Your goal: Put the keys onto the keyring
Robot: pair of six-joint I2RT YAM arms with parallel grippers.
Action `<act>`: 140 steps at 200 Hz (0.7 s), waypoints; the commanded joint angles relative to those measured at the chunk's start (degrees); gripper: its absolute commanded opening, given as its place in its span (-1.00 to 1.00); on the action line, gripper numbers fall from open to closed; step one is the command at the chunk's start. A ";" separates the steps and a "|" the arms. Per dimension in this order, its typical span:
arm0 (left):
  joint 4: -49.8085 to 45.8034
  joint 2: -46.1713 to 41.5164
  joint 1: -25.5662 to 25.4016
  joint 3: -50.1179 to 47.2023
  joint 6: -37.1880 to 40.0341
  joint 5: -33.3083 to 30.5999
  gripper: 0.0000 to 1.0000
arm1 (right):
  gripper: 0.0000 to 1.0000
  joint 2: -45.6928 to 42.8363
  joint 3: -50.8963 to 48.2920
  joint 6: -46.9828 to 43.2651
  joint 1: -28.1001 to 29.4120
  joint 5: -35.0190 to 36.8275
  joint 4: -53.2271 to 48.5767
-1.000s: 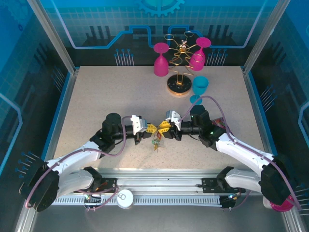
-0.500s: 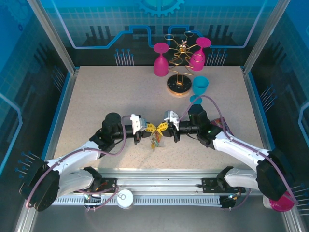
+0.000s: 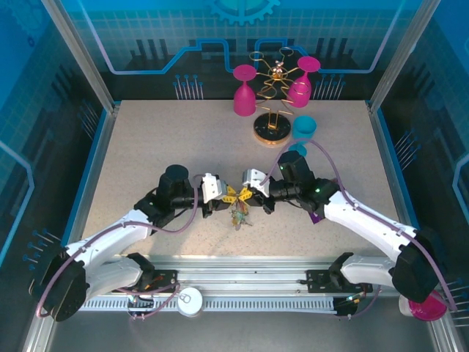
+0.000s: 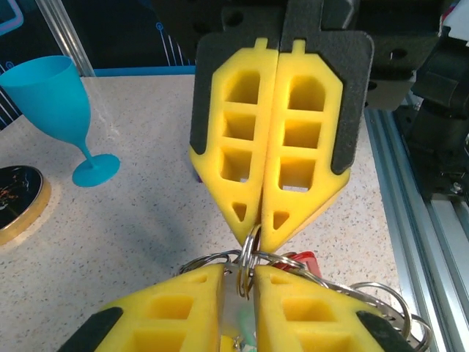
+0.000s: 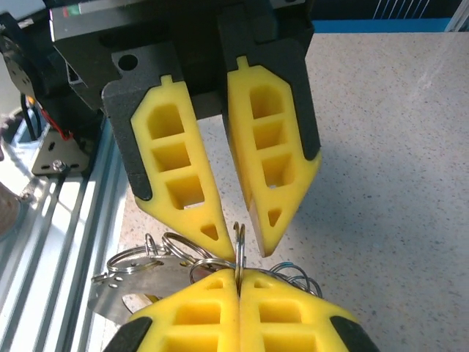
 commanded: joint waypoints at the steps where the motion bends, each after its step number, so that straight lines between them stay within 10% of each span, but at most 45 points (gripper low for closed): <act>1: -7.97 -1.10 -0.34 2.94 5.53 -1.18 -0.63 | -1.00 1.83 5.22 -6.96 2.08 4.14 -10.29; 122: -7.35 -0.32 -0.31 3.91 4.90 2.19 -1.00 | -1.00 5.42 10.89 -7.79 6.93 9.65 -11.40; 140: -6.25 -1.21 -0.31 2.81 5.36 2.28 -1.00 | -0.61 1.60 5.82 -1.67 3.79 6.89 -4.03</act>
